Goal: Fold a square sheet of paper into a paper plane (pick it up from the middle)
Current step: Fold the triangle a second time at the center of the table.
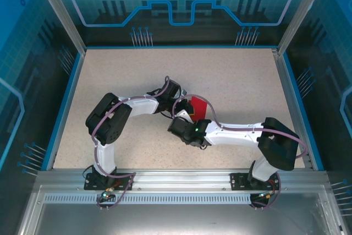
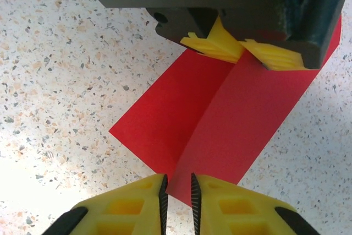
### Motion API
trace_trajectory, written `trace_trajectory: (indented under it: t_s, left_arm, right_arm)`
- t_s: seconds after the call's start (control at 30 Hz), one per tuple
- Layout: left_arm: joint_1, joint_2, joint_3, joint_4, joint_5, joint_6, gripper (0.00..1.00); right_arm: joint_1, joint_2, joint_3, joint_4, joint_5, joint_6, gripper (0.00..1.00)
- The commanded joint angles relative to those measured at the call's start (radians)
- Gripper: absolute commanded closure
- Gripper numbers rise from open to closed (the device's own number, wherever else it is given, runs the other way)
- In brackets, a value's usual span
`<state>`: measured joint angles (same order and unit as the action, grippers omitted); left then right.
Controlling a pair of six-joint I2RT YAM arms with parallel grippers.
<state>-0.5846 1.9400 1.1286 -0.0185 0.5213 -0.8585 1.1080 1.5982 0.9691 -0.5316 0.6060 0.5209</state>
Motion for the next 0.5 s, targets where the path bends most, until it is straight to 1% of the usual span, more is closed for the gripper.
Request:
trace_trajectory:
  t_s: [0.0,0.1,0.23,0.27,0.37,0.4,0.47]
  left_arm:
    - [0.005,-0.012,0.013,-0.031,0.014,0.007,0.82]
    - [0.005,-0.013,0.014,-0.035,0.010,0.008,0.82]
    - [0.005,-0.029,0.012,-0.046,-0.015,0.012,0.75]
    - [0.006,-0.037,0.010,-0.053,-0.030,0.015,0.72]
    - [0.006,-0.068,0.000,-0.077,-0.086,0.018,0.59]
    - [0.006,-0.080,-0.003,-0.089,-0.108,0.020,0.57]
    - [0.006,-0.100,-0.010,-0.113,-0.151,0.023,0.55]
  right_arm:
    - [0.003,-0.026,0.015,-0.023,0.012,0.008,0.84]
    - [0.000,-0.036,0.013,-0.022,0.006,0.003,0.87]
    - [-0.018,-0.060,0.001,-0.015,-0.019,-0.007,0.94]
    - [-0.027,-0.069,-0.005,-0.005,-0.037,-0.013,0.95]
    - [-0.066,-0.109,-0.041,0.037,-0.110,-0.022,0.97]
    - [-0.085,-0.127,-0.057,0.059,-0.147,-0.027,0.97]
    - [-0.126,-0.155,-0.084,0.098,-0.229,-0.036,0.96]
